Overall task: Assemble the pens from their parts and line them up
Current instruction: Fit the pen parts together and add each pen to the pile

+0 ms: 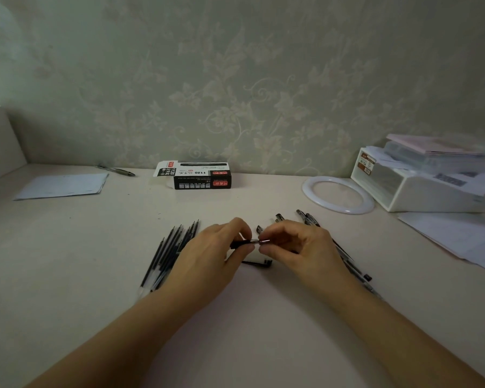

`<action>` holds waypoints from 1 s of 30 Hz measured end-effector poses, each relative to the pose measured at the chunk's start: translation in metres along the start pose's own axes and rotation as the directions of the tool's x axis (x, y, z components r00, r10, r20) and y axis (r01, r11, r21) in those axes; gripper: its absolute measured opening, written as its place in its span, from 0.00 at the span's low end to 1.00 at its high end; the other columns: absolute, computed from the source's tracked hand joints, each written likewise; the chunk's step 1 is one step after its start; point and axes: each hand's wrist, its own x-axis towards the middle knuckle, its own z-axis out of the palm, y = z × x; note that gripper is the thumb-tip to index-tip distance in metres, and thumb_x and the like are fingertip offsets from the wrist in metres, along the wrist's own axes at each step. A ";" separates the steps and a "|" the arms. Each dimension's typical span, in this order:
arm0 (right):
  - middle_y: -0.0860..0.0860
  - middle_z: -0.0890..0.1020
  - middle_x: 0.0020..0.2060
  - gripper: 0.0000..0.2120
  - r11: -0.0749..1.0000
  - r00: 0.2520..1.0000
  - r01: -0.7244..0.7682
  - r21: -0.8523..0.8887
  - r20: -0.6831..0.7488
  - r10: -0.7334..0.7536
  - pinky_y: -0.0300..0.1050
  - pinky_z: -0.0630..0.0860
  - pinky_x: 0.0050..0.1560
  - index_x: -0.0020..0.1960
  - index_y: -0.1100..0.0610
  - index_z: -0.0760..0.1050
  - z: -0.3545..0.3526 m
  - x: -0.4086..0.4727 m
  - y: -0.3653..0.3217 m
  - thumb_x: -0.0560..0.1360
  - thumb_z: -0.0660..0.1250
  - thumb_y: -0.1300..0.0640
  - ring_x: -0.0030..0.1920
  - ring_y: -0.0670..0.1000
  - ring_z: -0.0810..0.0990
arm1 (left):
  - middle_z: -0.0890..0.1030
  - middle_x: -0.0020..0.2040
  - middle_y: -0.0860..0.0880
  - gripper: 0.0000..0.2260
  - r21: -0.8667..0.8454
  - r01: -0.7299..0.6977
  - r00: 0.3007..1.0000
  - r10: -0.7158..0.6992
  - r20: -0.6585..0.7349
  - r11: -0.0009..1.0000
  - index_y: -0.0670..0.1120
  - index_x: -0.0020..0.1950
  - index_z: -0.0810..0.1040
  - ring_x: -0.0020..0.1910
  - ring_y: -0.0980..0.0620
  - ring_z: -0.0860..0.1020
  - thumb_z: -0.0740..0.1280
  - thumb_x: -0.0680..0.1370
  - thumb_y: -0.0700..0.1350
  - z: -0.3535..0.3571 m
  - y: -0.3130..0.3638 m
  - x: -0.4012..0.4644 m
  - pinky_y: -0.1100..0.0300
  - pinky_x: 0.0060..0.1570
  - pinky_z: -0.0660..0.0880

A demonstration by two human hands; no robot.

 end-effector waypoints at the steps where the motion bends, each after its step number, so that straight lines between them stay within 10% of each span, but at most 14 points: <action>1: 0.43 0.86 0.41 0.10 1.000 1.000 -0.003 -0.010 0.009 0.003 0.35 0.79 0.48 0.47 0.49 0.84 0.000 0.000 0.001 0.71 0.75 0.63 0.44 0.43 0.85 | 0.76 0.41 0.60 0.05 0.016 -0.008 1.000 0.008 -0.006 1.000 0.53 0.50 0.73 0.38 0.66 0.71 0.64 0.78 0.52 0.000 -0.001 0.000 0.70 0.36 0.65; 13: 0.41 0.80 0.37 0.11 0.915 0.989 0.148 -0.376 0.064 -0.133 0.42 0.74 0.43 0.50 0.52 0.80 0.000 0.001 -0.003 0.78 0.64 0.45 0.40 0.43 0.75 | 0.78 0.43 0.58 0.03 0.000 -0.119 0.992 0.119 -0.052 0.993 0.53 0.51 0.76 0.40 0.58 0.72 0.66 0.78 0.45 0.001 0.005 -0.001 0.59 0.41 0.73; 30: 0.42 0.79 0.35 0.08 0.932 0.985 0.170 -0.321 0.094 -0.147 0.32 0.67 0.40 0.45 0.51 0.78 -0.003 0.002 -0.001 0.79 0.65 0.49 0.40 0.45 0.74 | 0.78 0.44 0.59 0.03 -0.005 -0.138 0.988 0.137 -0.069 0.990 0.54 0.50 0.75 0.41 0.56 0.74 0.66 0.78 0.46 0.001 0.003 0.000 0.54 0.42 0.73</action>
